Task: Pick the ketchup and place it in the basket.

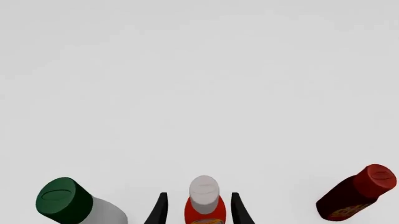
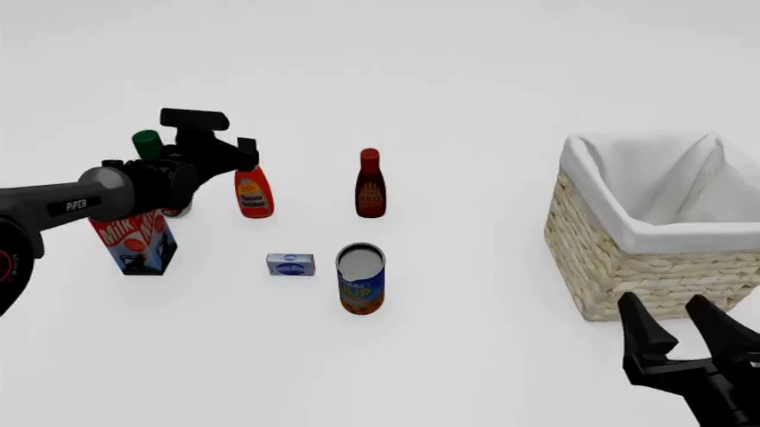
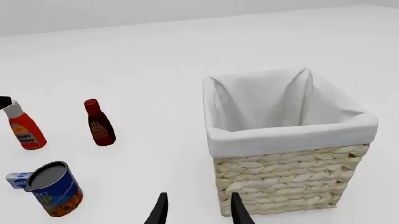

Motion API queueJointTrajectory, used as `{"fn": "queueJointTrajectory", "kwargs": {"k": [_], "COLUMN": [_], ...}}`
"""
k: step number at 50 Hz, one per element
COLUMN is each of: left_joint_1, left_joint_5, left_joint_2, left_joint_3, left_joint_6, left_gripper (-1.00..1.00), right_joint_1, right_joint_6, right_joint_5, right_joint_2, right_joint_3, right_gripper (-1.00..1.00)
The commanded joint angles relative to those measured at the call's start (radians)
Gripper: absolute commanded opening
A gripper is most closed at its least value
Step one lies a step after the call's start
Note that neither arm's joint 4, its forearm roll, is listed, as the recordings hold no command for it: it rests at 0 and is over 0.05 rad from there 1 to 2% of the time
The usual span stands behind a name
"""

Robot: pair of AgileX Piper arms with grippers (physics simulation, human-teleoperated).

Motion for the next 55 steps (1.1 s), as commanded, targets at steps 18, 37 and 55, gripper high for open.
{"fn": "queueJointTrajectory", "kwargs": {"k": [18,37,55], "left_joint_1": [0.000,0.002,0.001], "left_joint_5": [-0.002,-0.007,-0.005], "left_joint_2": [0.070,0.112,0.134], "left_joint_3": [-0.052,-0.073,-0.091], "left_joint_6": [-0.006,-0.013,-0.014], "left_gripper": [1.00,1.00,1.00], "right_joint_1": [0.000,-0.001,-0.001], "right_joint_6": [0.010,0.014,0.018], "right_joint_5": [-0.031,-0.049,-0.062], "right_joint_2": [0.036,0.057,0.073], "right_joint_3": [0.000,0.000,0.000], "right_gripper": [1.00,1.00,1.00]}}
